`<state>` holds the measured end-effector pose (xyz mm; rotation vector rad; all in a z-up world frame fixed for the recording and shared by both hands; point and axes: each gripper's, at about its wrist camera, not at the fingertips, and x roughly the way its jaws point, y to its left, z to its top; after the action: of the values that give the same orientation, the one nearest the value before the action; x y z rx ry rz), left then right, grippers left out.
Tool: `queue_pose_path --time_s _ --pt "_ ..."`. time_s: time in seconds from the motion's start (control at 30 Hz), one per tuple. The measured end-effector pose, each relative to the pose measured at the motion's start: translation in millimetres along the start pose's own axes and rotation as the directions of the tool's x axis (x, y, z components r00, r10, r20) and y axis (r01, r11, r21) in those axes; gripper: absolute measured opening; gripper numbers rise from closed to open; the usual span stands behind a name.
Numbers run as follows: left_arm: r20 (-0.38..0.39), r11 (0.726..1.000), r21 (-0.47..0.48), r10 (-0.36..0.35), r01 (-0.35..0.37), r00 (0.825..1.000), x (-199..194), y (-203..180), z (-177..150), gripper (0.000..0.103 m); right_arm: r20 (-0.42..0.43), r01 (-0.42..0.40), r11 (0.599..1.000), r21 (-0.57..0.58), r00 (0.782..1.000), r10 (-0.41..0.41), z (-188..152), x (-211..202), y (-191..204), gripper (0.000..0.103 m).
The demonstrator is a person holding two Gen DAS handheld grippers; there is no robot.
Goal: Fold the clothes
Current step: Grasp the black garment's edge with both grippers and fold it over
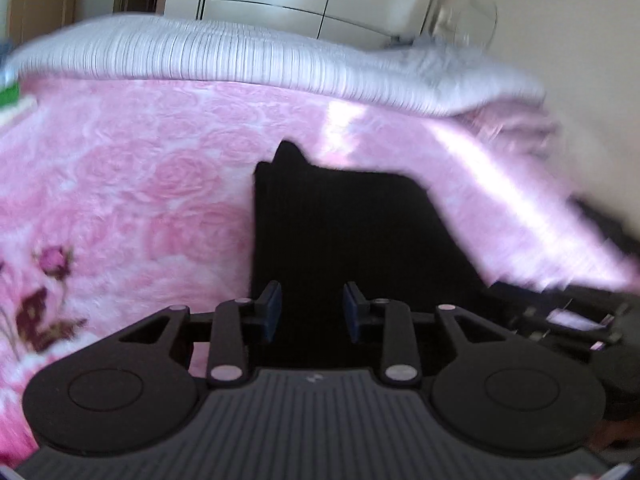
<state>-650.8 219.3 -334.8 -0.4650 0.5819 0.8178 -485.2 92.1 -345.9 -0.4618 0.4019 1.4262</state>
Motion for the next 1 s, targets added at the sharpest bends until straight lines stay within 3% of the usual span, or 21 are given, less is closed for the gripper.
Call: queue_pose_path --time_s 0.1,0.17,0.2,0.27,0.33,0.47,0.63,0.8,1.0 --pt "-0.013 0.998 0.04 0.051 -0.05 0.999 9.3 1.8 -8.5 0.028 0.001 0.06 0.989 -0.136 0.998 -0.06 -15.9 14.1 12.4 0.02" --pt "-0.029 0.997 0.041 0.063 -0.062 0.998 12.1 6.5 -7.3 0.032 -0.015 0.062 0.985 -0.164 0.998 -0.066 -13.9 18.0 17.0 0.022" --pt "-0.05 0.999 -0.004 0.043 -0.044 0.998 11.4 12.9 -3.9 0.032 -0.031 0.053 0.985 -0.163 0.998 -0.058 -11.0 19.8 16.4 0.026" --pt "-0.08 0.997 -0.079 0.006 -0.012 0.997 6.3 24.0 5.0 0.029 -0.082 0.002 0.994 -0.11 0.997 -0.011 0.7 20.4 5.8 0.027" --pt "-0.04 0.998 -0.062 0.0 -0.002 0.999 -3.3 24.6 19.5 0.026 -0.123 -0.068 0.998 0.007 0.99 0.069 18.7 13.9 -15.9 0.027" --pt "0.054 0.999 -0.01 -0.04 0.041 0.998 0.8 21.0 54.9 0.025 -0.062 -0.09 0.98 0.178 0.993 0.103 51.7 13.6 -54.9 0.027" --pt "0.083 0.995 0.049 -0.087 0.083 0.993 54.1 14.3 84.9 0.021 -0.046 -0.028 0.99 0.14 0.998 0.035 83.0 67.8 -67.8 0.027" --pt "0.047 0.994 0.097 -0.055 0.051 0.997 111.5 24.1 83.8 0.018 -0.079 -0.019 0.99 0.138 0.996 0.03 81.0 117.3 -74.4 0.027" --pt "0.06 0.995 -0.008 -0.095 0.095 0.994 122.8 48.8 77.3 0.019 -0.133 -0.06 0.979 0.197 0.987 0.087 65.0 146.5 -83.2 0.027"
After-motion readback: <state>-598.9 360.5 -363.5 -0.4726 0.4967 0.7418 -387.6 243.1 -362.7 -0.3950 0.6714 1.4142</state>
